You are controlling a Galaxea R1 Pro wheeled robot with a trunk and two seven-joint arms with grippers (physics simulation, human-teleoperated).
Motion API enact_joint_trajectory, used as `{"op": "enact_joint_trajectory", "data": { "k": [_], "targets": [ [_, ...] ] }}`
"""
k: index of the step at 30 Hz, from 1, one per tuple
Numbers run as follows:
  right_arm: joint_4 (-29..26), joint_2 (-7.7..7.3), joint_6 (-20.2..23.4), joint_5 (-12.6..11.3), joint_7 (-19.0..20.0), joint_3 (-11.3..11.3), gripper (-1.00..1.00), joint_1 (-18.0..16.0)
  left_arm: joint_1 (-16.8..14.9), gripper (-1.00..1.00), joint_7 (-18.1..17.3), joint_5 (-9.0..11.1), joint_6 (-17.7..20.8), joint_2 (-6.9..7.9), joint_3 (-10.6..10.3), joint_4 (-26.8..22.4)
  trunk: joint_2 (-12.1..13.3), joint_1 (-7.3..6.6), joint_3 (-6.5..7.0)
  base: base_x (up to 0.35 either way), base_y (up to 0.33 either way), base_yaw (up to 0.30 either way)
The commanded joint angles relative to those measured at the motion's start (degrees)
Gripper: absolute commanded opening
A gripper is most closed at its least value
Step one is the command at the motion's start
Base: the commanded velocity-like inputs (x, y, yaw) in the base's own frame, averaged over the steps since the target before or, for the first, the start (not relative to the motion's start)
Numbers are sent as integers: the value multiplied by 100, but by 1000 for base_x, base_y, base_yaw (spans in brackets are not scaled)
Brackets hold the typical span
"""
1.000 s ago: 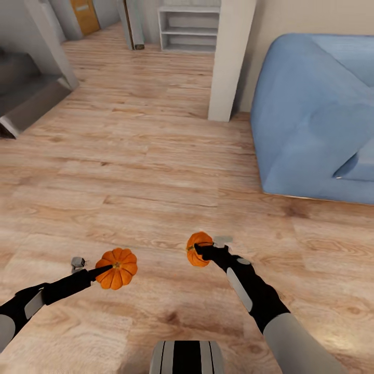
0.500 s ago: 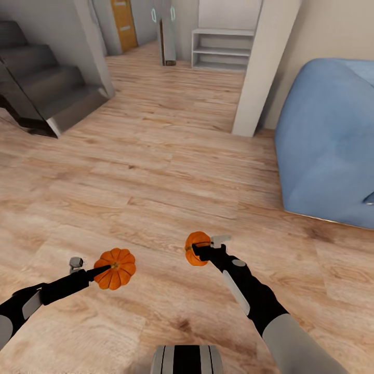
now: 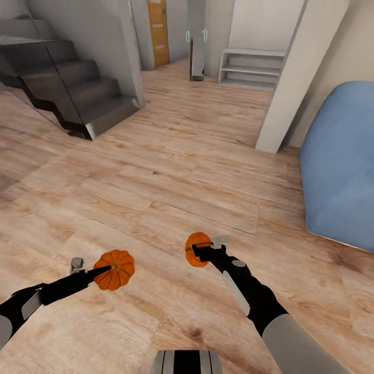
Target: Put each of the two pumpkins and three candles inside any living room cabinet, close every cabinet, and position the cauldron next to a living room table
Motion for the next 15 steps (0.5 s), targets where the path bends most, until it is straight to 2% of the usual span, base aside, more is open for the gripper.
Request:
{"op": "enact_joint_trajectory", "data": {
  "k": [1,3,6,15],
  "targets": [
    [16,5,-2,-10,-8,4,-100,0,-1,-100,116,11,0,-1,31,-6,1,-3,22,0,0,288],
    [35,11,-3,-9,-20,6,-100,0,-2,-100,404,11,1,-5,31,-23,4,-8,62,0,0,288],
    [42,3,-4,4,-19,2,-100,0,0,-100,546,7,1,-15,30,-34,8,-16,121,0,0,288],
    [41,-1,-4,7,-10,3,-100,0,-2,-100,584,3,1,-26,22,-46,20,-39,310,0,0,277]
  ]
}}
